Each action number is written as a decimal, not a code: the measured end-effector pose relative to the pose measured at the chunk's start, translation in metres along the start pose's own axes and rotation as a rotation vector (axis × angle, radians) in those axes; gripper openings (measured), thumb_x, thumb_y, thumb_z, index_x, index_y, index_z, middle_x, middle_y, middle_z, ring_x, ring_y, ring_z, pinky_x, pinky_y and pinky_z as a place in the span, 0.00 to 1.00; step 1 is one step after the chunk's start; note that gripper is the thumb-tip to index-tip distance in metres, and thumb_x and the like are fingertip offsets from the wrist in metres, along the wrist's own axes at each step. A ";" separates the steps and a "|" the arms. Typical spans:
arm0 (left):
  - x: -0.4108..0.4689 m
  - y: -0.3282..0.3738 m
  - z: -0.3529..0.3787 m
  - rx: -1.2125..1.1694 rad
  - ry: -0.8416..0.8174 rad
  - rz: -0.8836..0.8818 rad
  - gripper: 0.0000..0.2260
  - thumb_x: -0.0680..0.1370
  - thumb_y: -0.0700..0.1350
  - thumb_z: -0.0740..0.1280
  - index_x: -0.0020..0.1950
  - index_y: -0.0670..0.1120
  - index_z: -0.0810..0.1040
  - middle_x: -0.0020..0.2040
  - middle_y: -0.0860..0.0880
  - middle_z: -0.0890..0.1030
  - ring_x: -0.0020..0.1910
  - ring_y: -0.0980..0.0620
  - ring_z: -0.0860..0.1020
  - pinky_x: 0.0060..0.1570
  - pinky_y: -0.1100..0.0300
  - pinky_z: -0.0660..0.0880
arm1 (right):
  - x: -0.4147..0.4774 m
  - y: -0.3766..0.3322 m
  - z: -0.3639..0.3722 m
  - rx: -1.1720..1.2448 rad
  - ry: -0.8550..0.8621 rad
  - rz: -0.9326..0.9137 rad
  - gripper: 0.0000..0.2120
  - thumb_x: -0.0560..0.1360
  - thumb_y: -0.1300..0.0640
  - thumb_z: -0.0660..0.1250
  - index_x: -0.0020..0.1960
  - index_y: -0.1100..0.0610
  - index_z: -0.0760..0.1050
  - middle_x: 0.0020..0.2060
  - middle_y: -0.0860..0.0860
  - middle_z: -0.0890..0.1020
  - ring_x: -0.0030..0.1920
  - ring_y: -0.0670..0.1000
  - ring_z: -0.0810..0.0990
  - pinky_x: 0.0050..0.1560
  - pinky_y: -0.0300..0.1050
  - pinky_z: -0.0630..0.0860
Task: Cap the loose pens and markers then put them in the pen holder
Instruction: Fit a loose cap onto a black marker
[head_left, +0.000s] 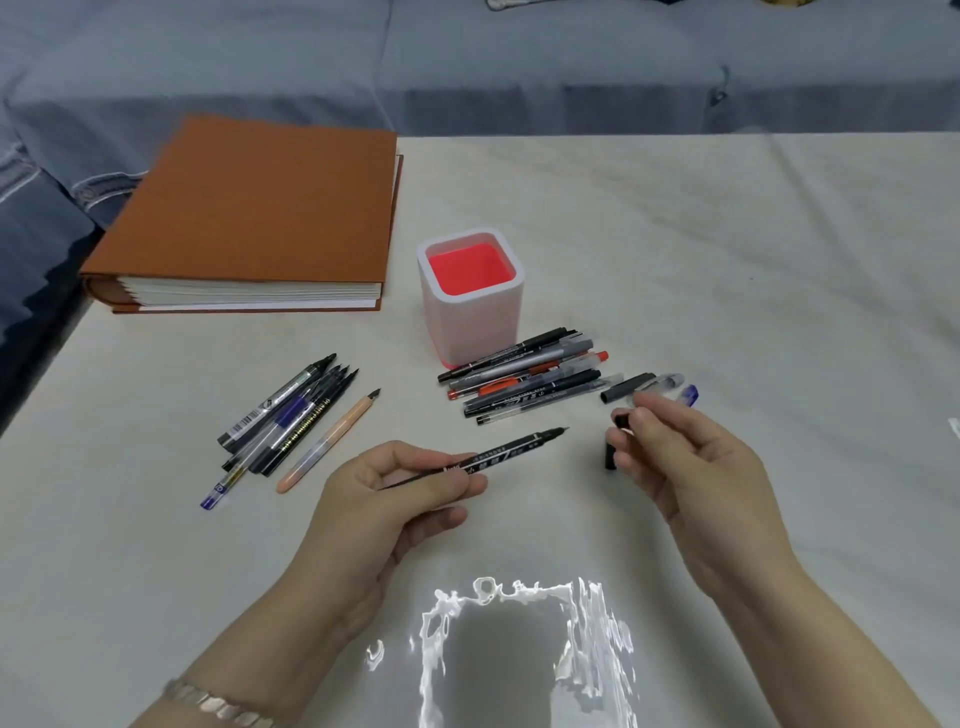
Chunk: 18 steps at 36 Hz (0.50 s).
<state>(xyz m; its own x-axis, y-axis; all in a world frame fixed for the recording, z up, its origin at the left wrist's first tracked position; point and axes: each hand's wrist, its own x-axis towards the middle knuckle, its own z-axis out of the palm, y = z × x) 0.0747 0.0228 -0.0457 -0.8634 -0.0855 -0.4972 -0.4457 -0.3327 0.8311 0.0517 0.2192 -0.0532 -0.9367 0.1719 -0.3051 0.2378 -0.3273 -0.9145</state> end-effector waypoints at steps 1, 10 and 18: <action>0.000 -0.001 0.000 -0.008 0.010 0.013 0.08 0.59 0.34 0.70 0.35 0.40 0.76 0.34 0.45 0.85 0.34 0.52 0.84 0.27 0.67 0.77 | -0.001 0.002 0.001 -0.007 0.007 -0.001 0.06 0.72 0.64 0.66 0.44 0.55 0.79 0.31 0.49 0.85 0.35 0.45 0.83 0.39 0.35 0.80; -0.004 -0.006 -0.002 0.004 0.026 0.020 0.06 0.64 0.31 0.68 0.33 0.41 0.76 0.35 0.47 0.85 0.33 0.53 0.84 0.25 0.66 0.76 | -0.011 0.002 0.012 -0.063 -0.017 -0.089 0.08 0.70 0.65 0.67 0.42 0.54 0.80 0.34 0.49 0.86 0.39 0.47 0.84 0.42 0.35 0.79; -0.006 -0.003 -0.002 0.016 0.008 0.021 0.07 0.66 0.30 0.68 0.34 0.40 0.75 0.36 0.47 0.85 0.32 0.53 0.83 0.23 0.66 0.75 | -0.013 0.000 0.017 -0.141 -0.059 -0.120 0.08 0.69 0.66 0.69 0.40 0.53 0.81 0.34 0.49 0.86 0.38 0.48 0.84 0.42 0.34 0.79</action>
<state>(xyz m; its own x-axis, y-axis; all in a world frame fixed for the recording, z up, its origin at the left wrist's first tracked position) 0.0813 0.0229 -0.0460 -0.8709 -0.0995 -0.4812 -0.4310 -0.3155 0.8454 0.0598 0.2009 -0.0442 -0.9729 0.1453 -0.1796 0.1536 -0.1739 -0.9727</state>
